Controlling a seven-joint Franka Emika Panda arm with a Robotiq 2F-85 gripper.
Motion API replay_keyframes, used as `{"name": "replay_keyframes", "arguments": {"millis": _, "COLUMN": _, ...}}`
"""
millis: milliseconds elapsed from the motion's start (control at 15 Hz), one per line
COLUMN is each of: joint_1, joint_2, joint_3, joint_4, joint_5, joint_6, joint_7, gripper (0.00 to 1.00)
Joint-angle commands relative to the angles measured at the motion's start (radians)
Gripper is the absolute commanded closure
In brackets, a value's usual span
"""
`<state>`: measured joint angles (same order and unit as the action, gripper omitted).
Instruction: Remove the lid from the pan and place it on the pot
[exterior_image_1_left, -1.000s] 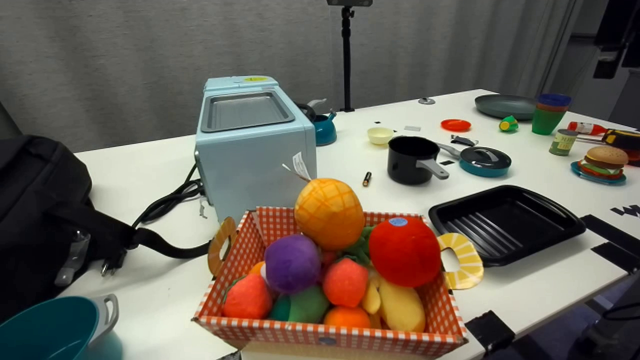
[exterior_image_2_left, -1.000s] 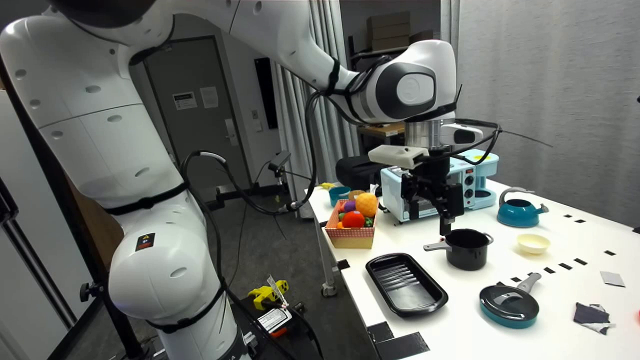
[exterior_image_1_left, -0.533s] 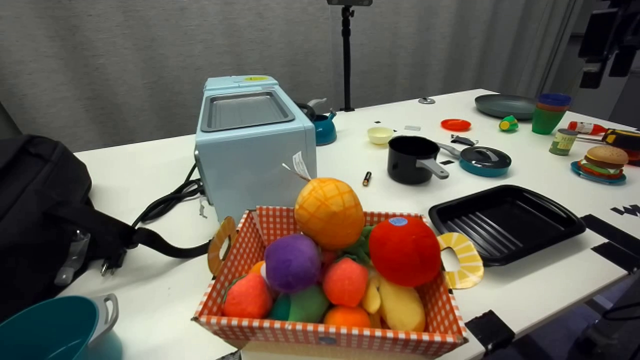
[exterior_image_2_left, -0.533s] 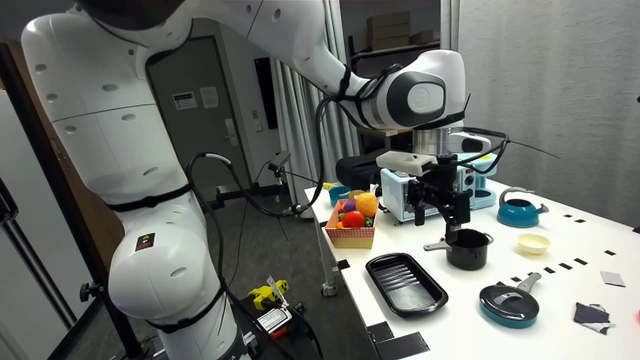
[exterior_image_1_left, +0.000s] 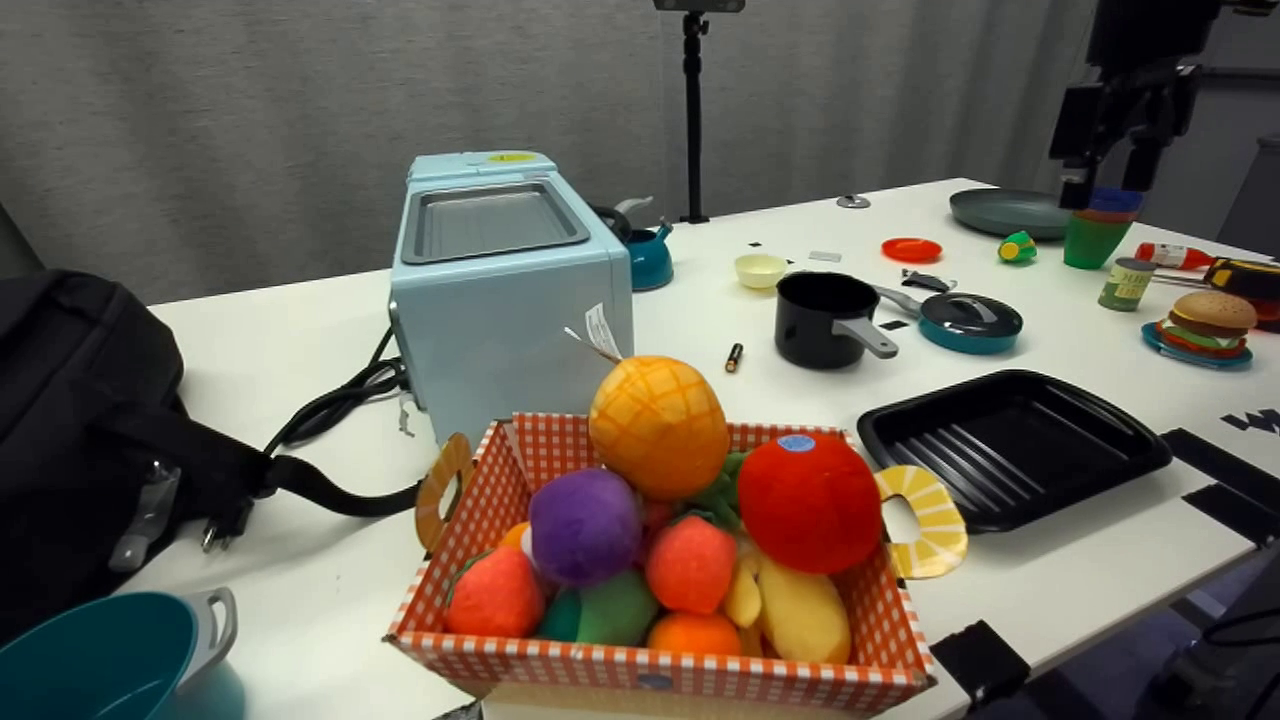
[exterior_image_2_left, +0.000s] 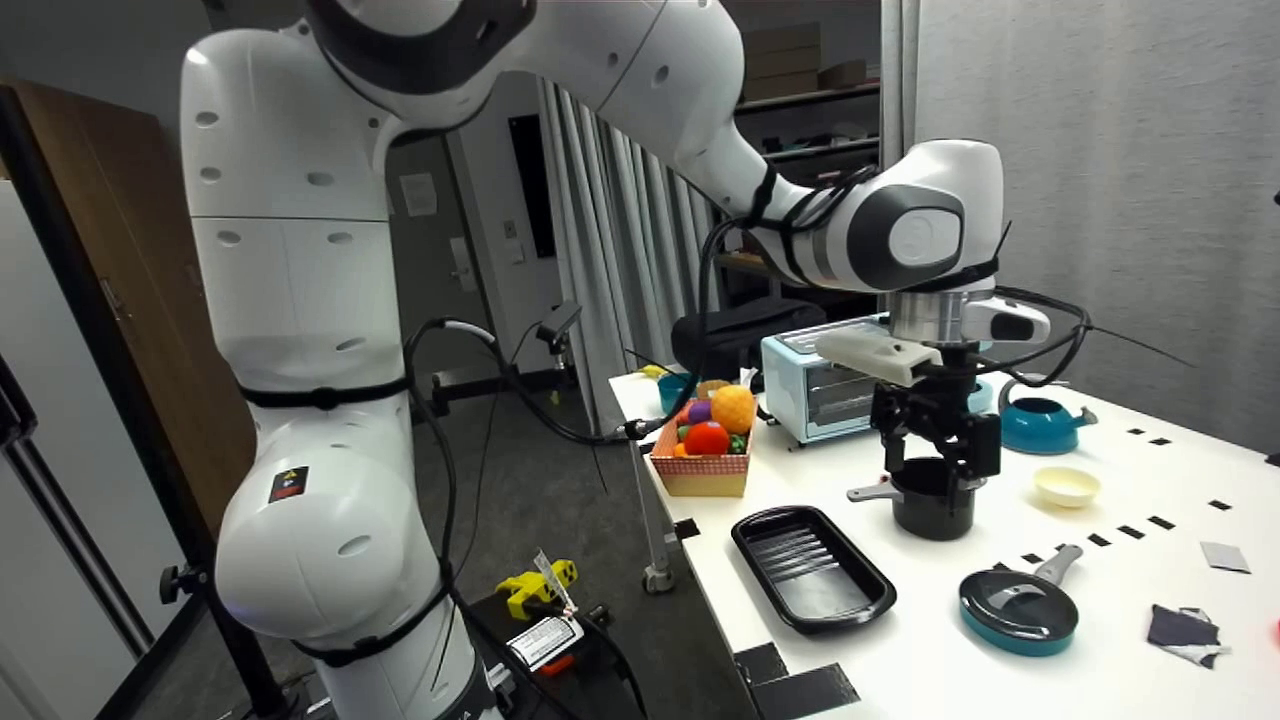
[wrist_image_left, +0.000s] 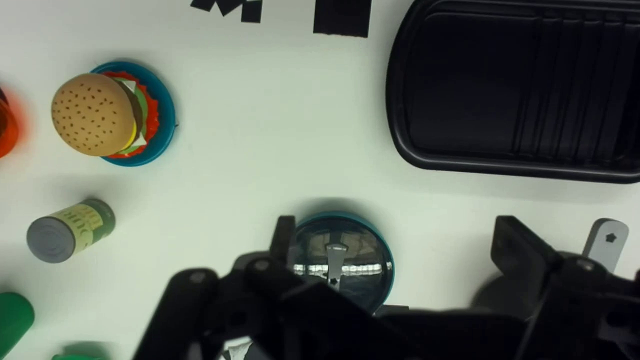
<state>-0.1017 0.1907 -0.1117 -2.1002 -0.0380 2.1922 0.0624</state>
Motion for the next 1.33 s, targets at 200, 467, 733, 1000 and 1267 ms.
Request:
{"name": "replay_keyframes", "arguments": {"millis": 200, "joint_1": -0.021, "joint_2": 0.244, "joint_3": 0.002, "joint_4": 0.193, "joint_5": 0.035, "joint_6": 0.082, "joint_7": -0.023, "gripper": 0.0}}
{"name": "replay_keyframes", "arguments": {"millis": 467, "joint_1": -0.019, "joint_2": 0.354, "joint_3": -0.003, "joint_4": 0.273, "joint_5": 0.021, "joint_6": 0.135, "joint_7": -0.004, "gripper": 0.0}}
{"name": "replay_keyframes", "arguments": {"millis": 733, "joint_1": -0.019, "joint_2": 0.438, "joint_3": -0.009, "joint_4": 0.342, "joint_5": 0.024, "joint_6": 0.165, "joint_7": 0.017, "gripper": 0.0}}
{"name": "replay_keyframes", "arguments": {"millis": 1000, "joint_1": -0.019, "joint_2": 0.5, "joint_3": -0.01, "joint_4": 0.391, "joint_5": 0.029, "joint_6": 0.171, "joint_7": 0.038, "gripper": 0.0}}
{"name": "replay_keyframes", "arguments": {"millis": 1267, "joint_1": -0.015, "joint_2": 0.545, "joint_3": -0.011, "joint_4": 0.42, "joint_5": 0.032, "joint_6": 0.173, "joint_7": 0.062, "gripper": 0.0}}
